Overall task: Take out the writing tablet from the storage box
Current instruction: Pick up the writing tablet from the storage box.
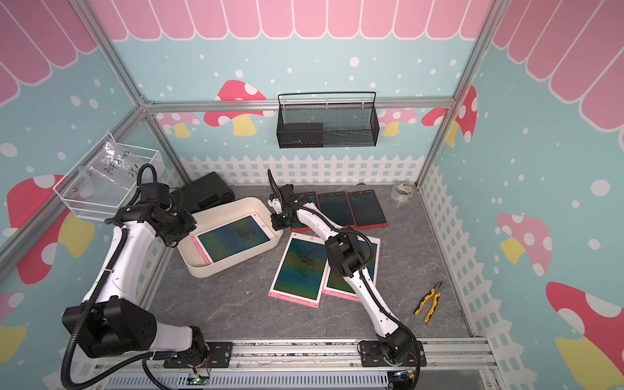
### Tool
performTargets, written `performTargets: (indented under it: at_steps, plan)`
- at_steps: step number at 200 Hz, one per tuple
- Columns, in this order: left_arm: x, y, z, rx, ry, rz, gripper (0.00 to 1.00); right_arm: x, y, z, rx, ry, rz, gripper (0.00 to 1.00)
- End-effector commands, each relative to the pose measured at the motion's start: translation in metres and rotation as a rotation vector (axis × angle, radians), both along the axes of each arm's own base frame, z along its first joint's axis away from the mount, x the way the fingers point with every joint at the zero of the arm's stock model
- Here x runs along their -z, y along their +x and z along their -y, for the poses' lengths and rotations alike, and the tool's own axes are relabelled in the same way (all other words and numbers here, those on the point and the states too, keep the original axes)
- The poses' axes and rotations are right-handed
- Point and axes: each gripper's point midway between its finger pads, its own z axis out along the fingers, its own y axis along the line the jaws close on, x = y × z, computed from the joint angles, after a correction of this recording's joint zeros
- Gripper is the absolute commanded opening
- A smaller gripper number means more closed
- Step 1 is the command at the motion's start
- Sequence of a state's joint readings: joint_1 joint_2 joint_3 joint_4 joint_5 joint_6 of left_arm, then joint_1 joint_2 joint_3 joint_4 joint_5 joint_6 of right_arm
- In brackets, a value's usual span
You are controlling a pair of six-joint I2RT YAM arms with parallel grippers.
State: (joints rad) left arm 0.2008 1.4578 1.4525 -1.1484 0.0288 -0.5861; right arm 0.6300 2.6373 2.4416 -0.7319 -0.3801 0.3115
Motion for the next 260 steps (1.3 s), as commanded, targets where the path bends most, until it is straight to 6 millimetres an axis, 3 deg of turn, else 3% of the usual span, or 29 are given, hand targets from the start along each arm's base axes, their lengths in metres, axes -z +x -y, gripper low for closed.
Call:
performTargets:
  at_steps: [1, 27, 57, 99, 133, 164, 192, 260]
  plan:
    - [0.006, -0.025, 0.002, -0.061, 0.019, -0.194, 0.36, 0.015, -0.002, 0.005, 0.012, -0.038, -0.028, 0.00]
    - [0.017, -0.019, 0.014, -0.040, 0.053, -0.267, 0.39, 0.016, -0.001, 0.002, 0.016, -0.029, -0.032, 0.00]
    - [0.044, -0.026, 0.015, -0.026, 0.051, -0.357, 0.41, 0.014, -0.002, 0.002, 0.020, -0.032, -0.030, 0.00]
    - [0.061, -0.034, 0.011, -0.040, 0.069, -0.401, 0.43, 0.007, -0.003, -0.006, 0.006, -0.015, -0.005, 0.00]
    - [0.094, -0.045, 0.013, -0.054, 0.024, -0.442, 0.46, 0.011, -0.006, -0.009, -0.009, -0.013, -0.010, 0.00]
    - [0.118, -0.043, 0.014, -0.029, 0.001, -0.404, 0.48, 0.010, -0.009, -0.012, -0.032, -0.001, -0.010, 0.00]
    - [0.127, -0.040, 0.008, -0.048, -0.004, -0.347, 0.52, 0.010, -0.014, -0.015, -0.054, 0.003, -0.010, 0.00]
    - [0.129, -0.033, -0.001, -0.064, 0.021, -0.264, 0.60, 0.008, -0.019, -0.019, -0.095, 0.022, -0.010, 0.00]
